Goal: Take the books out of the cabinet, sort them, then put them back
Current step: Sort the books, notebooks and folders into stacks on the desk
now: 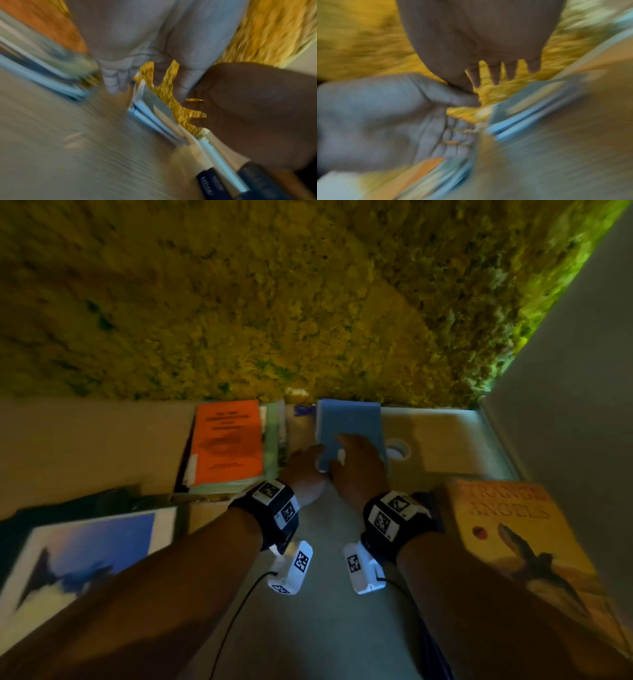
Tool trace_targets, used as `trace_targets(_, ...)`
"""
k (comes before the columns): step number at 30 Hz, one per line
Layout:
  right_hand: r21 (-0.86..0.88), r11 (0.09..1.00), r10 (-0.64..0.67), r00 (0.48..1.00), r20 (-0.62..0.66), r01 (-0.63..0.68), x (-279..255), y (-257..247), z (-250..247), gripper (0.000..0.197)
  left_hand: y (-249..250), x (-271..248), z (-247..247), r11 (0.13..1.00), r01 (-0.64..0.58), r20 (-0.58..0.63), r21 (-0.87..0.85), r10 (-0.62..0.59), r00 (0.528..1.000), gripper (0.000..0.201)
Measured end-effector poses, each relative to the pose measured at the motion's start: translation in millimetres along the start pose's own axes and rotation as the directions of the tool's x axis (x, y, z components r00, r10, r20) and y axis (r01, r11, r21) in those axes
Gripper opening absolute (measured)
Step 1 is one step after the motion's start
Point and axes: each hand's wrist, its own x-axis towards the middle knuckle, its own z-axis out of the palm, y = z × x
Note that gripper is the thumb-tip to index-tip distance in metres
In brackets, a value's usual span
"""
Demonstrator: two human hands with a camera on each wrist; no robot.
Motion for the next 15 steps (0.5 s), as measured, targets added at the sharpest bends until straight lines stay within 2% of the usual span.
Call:
trace_targets(2, 0.162, 0.974, -0.165, 0.986, 0.014, 0.16, -19, -25, 8, 0.042, -12, -34, -20, 0.997, -0.031, -0.057, -0.076, 0.027, 0.998, 0.052)
trace_targets(3, 0.259, 0.947, -0.209, 0.977, 0.044, 0.191, -30, -37, 14, 0.036, -24, -54, -30, 0.996, -0.024, -0.074, -0.09, 0.018, 0.997, 0.044)
trace_targets(5, 0.38, 0.903, -0.277, 0.948, 0.156, 0.201, -55, -62, 29, 0.028, -59, -95, -54, 0.989, 0.084, -0.067, -0.119, -0.092, 0.993, 0.017)
trace_targets(6, 0.387, 0.898, -0.308, 0.926, 0.217, 0.208, -67, -73, 40, 0.027, -75, -120, -67, 0.979, 0.137, -0.045, -0.149, -0.145, 0.988, 0.014)
trace_targets(8, 0.387, 0.9, -0.342, 0.872, 0.349, 0.198, -92, -92, 67, 0.032, -116, -160, -92, 0.984, 0.176, -0.072, 0.012, -0.175, 0.982, 0.013)
trace_targets(9, 0.399, 0.896, -0.362, 0.841, 0.402, 0.195, -105, -100, 83, 0.038, -135, -181, -102, 0.958, 0.281, -0.112, 0.06, -0.273, 0.955, 0.03)
trace_targets(10, 0.399, 0.898, -0.368, 0.816, 0.446, 0.187, -117, -107, 98, 0.044, -155, -200, -110, 0.915, 0.389, -0.236, 0.109, -0.356, 0.904, 0.048)
trace_targets(12, 0.377, 0.917, -0.329, 0.783, 0.528, 0.131, -138, -117, 124, 0.056, -182, -236, -126, 0.817, 0.52, -0.42, 0.251, -0.392, 0.819, 0.067)
trace_targets(15, 0.366, 0.93, -0.21, 0.763, 0.611, -0.037, -156, -125, 148, 0.061, -223, -275, -136, 0.759, 0.618, -0.473, 0.207, -0.475, 0.742, 0.082)
